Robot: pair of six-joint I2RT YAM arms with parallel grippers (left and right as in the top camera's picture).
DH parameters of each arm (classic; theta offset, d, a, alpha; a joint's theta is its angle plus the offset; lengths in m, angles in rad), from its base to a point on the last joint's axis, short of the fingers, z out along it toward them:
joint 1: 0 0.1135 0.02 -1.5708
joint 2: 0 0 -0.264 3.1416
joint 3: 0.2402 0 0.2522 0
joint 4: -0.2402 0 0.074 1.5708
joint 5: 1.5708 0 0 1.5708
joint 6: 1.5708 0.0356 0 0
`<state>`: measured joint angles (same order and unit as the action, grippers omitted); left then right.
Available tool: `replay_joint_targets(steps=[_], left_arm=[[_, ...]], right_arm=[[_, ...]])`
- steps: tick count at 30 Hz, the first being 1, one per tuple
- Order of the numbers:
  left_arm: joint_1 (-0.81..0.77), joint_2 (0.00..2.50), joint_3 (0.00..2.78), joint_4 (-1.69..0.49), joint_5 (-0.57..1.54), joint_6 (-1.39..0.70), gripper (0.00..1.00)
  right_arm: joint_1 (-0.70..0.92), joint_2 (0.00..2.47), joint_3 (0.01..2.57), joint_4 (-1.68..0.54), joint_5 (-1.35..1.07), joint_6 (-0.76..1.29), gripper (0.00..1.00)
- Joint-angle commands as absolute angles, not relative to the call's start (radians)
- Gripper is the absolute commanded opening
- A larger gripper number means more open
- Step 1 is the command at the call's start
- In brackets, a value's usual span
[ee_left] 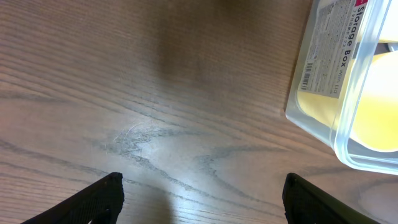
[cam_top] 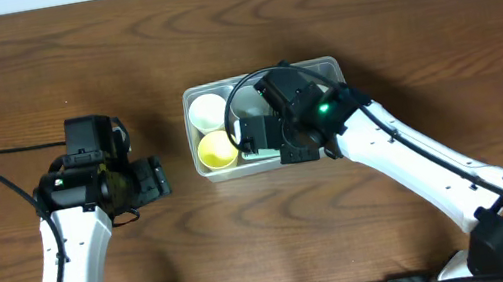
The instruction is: Pack container
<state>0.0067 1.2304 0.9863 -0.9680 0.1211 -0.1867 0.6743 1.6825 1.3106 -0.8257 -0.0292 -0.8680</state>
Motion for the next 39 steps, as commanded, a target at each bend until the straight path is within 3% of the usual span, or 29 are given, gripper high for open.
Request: replay_joint_targets(steps=[1, 4, 5, 6, 7, 9, 12, 17, 20, 24, 25, 31, 37, 39], left_arm=[[0.013, 1.229, 0.984, -0.971, 0.120, -0.196, 0.82], [0.013, 1.229, 0.984, -0.971, 0.120, -0.196, 0.82], [0.013, 1.229, 0.984, -0.971, 0.121, -0.196, 0.82], [0.013, 1.229, 0.984, -0.971, 0.120, -0.196, 0.82], [0.013, 1.229, 0.984, -0.971, 0.120, -0.196, 0.82], [0.013, 1.229, 0.984, -0.971, 0.120, -0.196, 0.82], [0.013, 1.229, 0.984, -0.971, 0.120, -0.196, 0.82], [0.013, 1.229, 0.984, -0.971, 0.120, -0.196, 0.82], [0.013, 1.229, 0.984, -0.971, 0.120, -0.196, 0.82], [0.013, 1.229, 0.985, -0.971, 0.120, -0.196, 0.82], [0.012, 1.229, 0.985, -0.971, 0.120, -0.196, 0.82], [-0.010, 1.229, 1.039, -0.961, 0.119, -0.168, 0.82], [-0.067, 1.232, 1.150, -0.923, 0.054, -0.123, 0.82], [-0.088, 1.243, 1.190, -0.912, 0.052, -0.110, 0.82]], right_arm=[[0.682, 1.688, 1.315, -0.826, -0.035, -0.883, 0.01], [0.682, 1.688, 1.315, -0.827, -0.035, -0.875, 0.08], [0.682, 1.688, 1.315, -0.827, -0.035, -0.868, 0.15], [0.682, 1.687, 1.315, -0.826, -0.035, -0.861, 0.29], [0.682, 1.688, 1.315, -0.826, -0.035, -0.855, 0.34], [0.682, 1.688, 1.315, -0.827, -0.035, -0.851, 0.36], [0.682, 1.687, 1.315, -0.826, -0.035, -0.850, 0.49], [0.682, 1.687, 1.315, -0.824, -0.034, -0.839, 0.52], [0.680, 1.687, 1.316, -0.794, -0.033, -0.730, 0.55], [0.645, 1.679, 1.319, -0.694, 0.038, -0.350, 0.73], [0.629, 1.673, 1.325, -0.683, 0.056, -0.261, 0.78], [0.431, 1.589, 1.362, -0.682, 0.063, 0.019, 0.85], [0.175, 1.525, 1.362, -0.718, 0.032, 0.127, 0.99], [0.103, 1.524, 1.362, -0.740, 0.007, 0.127, 0.99]])
